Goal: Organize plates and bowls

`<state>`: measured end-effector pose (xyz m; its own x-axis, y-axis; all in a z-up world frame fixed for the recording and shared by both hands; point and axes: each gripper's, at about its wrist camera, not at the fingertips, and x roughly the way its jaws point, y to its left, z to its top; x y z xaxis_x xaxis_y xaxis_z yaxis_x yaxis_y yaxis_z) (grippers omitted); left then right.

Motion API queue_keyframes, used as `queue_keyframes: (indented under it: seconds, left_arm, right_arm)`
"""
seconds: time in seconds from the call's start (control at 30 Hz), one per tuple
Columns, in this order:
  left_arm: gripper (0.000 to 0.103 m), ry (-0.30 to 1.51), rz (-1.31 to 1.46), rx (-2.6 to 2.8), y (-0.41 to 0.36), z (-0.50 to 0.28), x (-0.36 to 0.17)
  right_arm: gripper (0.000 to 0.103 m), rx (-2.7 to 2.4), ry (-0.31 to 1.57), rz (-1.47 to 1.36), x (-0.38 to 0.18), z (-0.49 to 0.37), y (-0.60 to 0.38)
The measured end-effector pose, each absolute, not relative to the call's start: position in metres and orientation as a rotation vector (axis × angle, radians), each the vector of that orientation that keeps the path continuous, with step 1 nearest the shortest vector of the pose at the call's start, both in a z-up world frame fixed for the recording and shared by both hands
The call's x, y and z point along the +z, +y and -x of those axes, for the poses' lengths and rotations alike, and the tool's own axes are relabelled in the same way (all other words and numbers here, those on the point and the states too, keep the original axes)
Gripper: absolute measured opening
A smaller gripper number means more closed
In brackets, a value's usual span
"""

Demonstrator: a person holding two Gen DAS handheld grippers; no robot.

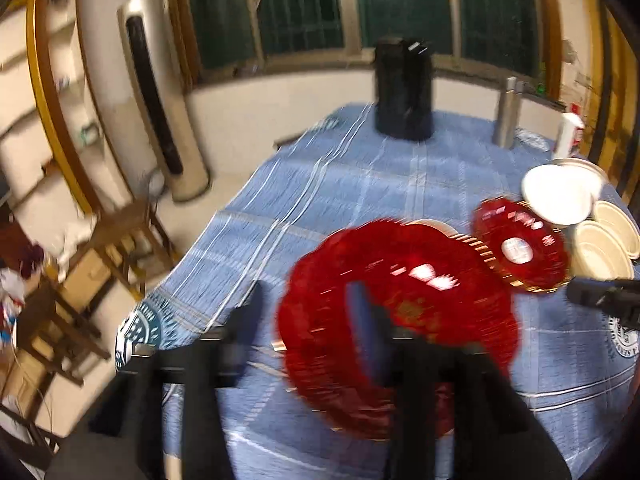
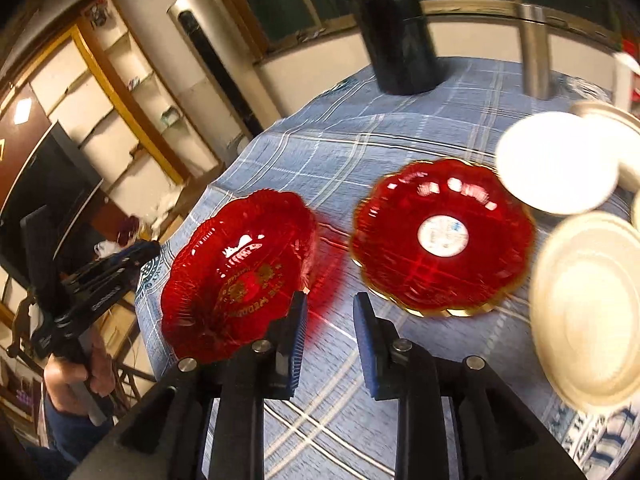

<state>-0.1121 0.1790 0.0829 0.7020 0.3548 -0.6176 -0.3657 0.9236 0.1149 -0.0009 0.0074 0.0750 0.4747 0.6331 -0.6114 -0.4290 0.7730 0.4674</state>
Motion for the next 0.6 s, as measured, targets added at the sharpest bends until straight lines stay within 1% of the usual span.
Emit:
queue_keyframes:
  seconds: [0.03, 0.13, 0.43, 0.5, 0.6]
  left_arm:
    - [0.07, 0.648, -0.015, 0.394, 0.162, 0.113, 0.086]
    - [0.07, 0.586, -0.144, 0.388, 0.117, 0.109, 0.09]
    - [0.073, 0.509, -0.417, 0.521, 0.047, 0.09, 0.073]
    - [0.083, 0.48, -0.462, 0.55, 0.039, 0.092, 0.073]
    - [0.084, 0.464, -0.498, 0.551, 0.032, 0.092, 0.072]
  right_arm:
    - [0.026, 0.651, 0.849, -0.275, 0.071, 0.006, 0.0]
    - [0.026, 0.615, 0.844, -0.296, 0.063, 0.015, -0.018]
    - [0.026, 0.546, 0.86, -0.351, 0.04, 0.024, -0.061]
    - [0.026, 0.543, 0.861, -0.352, 0.039, 0.026, -0.065]
    - [0.026, 0.543, 0.858, -0.356, 0.039, 0.028, -0.071]
